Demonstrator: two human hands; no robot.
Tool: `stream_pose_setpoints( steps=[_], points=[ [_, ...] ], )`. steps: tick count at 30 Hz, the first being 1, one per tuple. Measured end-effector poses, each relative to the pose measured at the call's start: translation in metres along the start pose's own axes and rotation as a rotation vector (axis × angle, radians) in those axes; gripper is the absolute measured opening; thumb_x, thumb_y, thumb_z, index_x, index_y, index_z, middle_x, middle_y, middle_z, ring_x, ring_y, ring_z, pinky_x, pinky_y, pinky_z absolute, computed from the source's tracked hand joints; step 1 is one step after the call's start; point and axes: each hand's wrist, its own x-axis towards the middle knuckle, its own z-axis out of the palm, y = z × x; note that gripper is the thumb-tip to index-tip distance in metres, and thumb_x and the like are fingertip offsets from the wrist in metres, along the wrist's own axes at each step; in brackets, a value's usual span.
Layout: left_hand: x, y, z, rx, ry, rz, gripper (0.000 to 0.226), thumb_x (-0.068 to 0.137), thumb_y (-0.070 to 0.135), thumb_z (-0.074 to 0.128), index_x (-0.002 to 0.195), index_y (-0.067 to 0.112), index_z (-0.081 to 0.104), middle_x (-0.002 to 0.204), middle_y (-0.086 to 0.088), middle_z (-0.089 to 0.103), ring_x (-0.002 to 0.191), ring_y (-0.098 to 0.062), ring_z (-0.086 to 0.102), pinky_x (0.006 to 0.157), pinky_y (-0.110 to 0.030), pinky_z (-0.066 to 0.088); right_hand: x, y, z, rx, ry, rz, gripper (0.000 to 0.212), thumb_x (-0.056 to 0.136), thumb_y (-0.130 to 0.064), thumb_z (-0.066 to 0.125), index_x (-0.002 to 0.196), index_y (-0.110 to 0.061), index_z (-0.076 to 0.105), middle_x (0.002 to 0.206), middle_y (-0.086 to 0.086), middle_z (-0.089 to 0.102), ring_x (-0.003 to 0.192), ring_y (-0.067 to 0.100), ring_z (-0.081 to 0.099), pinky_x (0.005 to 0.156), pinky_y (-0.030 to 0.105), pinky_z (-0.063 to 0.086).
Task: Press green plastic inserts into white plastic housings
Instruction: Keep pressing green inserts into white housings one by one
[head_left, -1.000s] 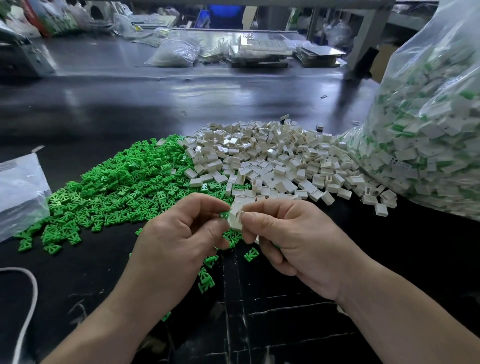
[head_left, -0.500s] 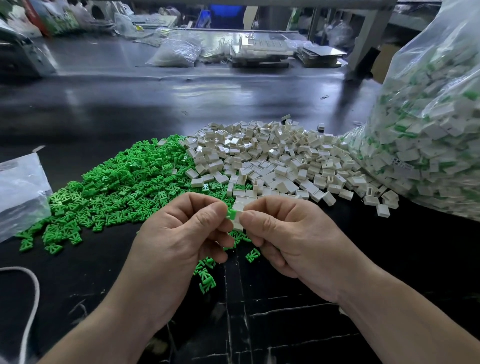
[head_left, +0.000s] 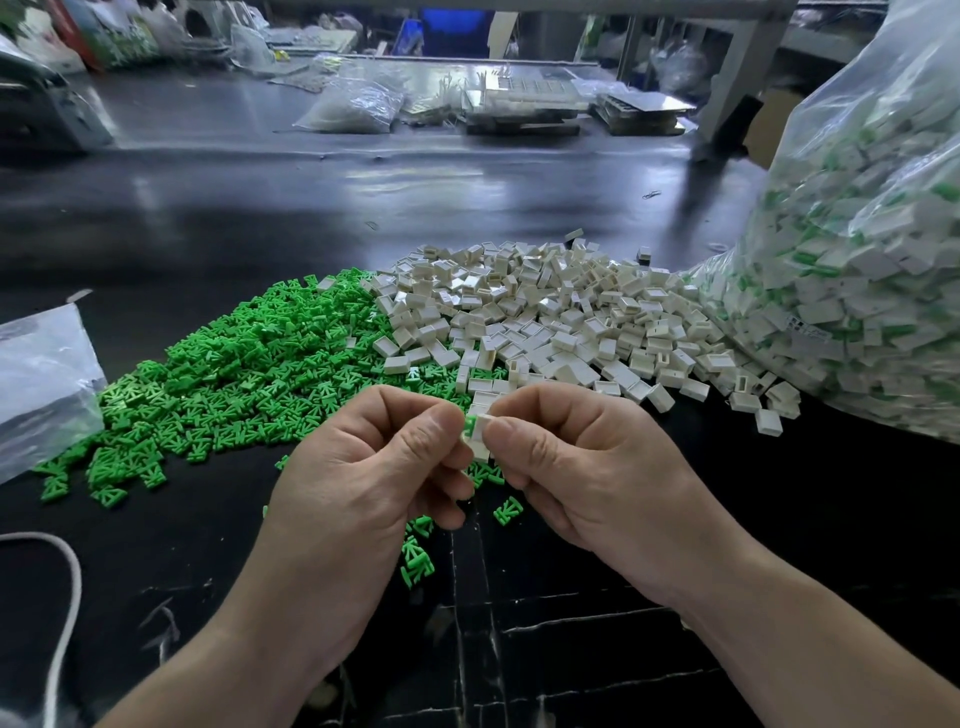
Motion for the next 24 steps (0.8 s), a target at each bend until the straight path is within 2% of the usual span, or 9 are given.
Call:
stream_pose_setpoints(
  steps=[4,7,10,12,17,21,24],
  points=[
    [0.000,0.004,0.001,-0.074,-0.066,-0.055,0.022,0.075,0.038,0.070,0.080,0.016,0.070,0.069,-0.012,0.063,0.055,-0.020,0.059,0.046,-0.026,0.047,0.000,-0.001,0.000,0.033,-0.014,0.015,0.012,0.090,-0.034,0.067,0.088,-0.024,0.073,0.065,-0.004,0.057,0.043,0.006,0.041,0.038,0.015,0.031],
    [-0.001,0.006,0.001,-0.230,-0.226,-0.175,0.030,0.083,0.034,0.064,0.103,0.012,0.070,0.066,-0.011,0.061,0.050,-0.019,0.058,0.042,-0.027,0.048,0.000,-0.003,-0.002,0.125,-0.065,0.089,0.019,0.089,-0.032,0.068,0.089,-0.014,0.072,0.066,0.002,0.056,0.041,0.009,0.039,0.035,0.017,0.028],
    [-0.002,0.008,0.001,-0.440,-0.412,-0.272,0.037,0.091,0.032,0.065,0.117,0.006,0.065,0.075,-0.014,0.067,0.061,-0.022,0.068,0.046,-0.027,0.054,-0.001,-0.004,-0.002,0.256,-0.138,0.171,0.036,0.088,-0.030,0.068,0.109,-0.001,0.067,0.065,0.001,0.058,0.041,0.007,0.040,0.033,0.017,0.026],
    [-0.003,0.008,0.002,-0.531,-0.441,-0.298,0.041,0.085,0.028,0.072,0.117,0.003,0.065,0.079,-0.017,0.070,0.065,-0.024,0.071,0.049,-0.027,0.057,-0.001,-0.005,-0.002,0.305,-0.154,0.197,0.044,0.088,-0.029,0.067,0.116,0.005,0.060,0.062,-0.002,0.057,0.041,0.006,0.040,0.032,0.017,0.025],
    [-0.001,0.005,0.003,-0.584,-0.389,-0.330,0.044,0.072,0.027,0.083,0.109,0.006,0.071,0.075,-0.016,0.071,0.061,-0.024,0.071,0.049,-0.027,0.057,-0.001,-0.006,-0.002,0.331,-0.163,0.223,0.048,0.088,-0.029,0.066,0.117,0.008,0.056,0.060,-0.002,0.055,0.040,0.006,0.040,0.033,0.017,0.025],
    [-0.001,0.002,0.005,-0.495,-0.428,-0.306,0.033,0.076,0.037,0.076,0.101,0.015,0.073,0.076,-0.003,0.071,0.065,-0.013,0.070,0.053,-0.022,0.056,-0.001,-0.009,-0.005,0.271,-0.160,0.252,0.051,0.088,-0.030,0.066,0.119,0.009,0.056,0.060,-0.001,0.054,0.041,0.007,0.039,0.034,0.018,0.023],
    [-0.001,0.002,0.005,-0.470,-0.459,-0.314,0.030,0.080,0.040,0.072,0.102,0.019,0.073,0.079,0.000,0.072,0.068,-0.011,0.070,0.056,-0.021,0.056,0.000,-0.011,-0.007,0.255,-0.167,0.265,0.052,0.088,-0.030,0.067,0.120,0.009,0.056,0.059,-0.001,0.054,0.041,0.007,0.037,0.034,0.019,0.022]
  ],
)
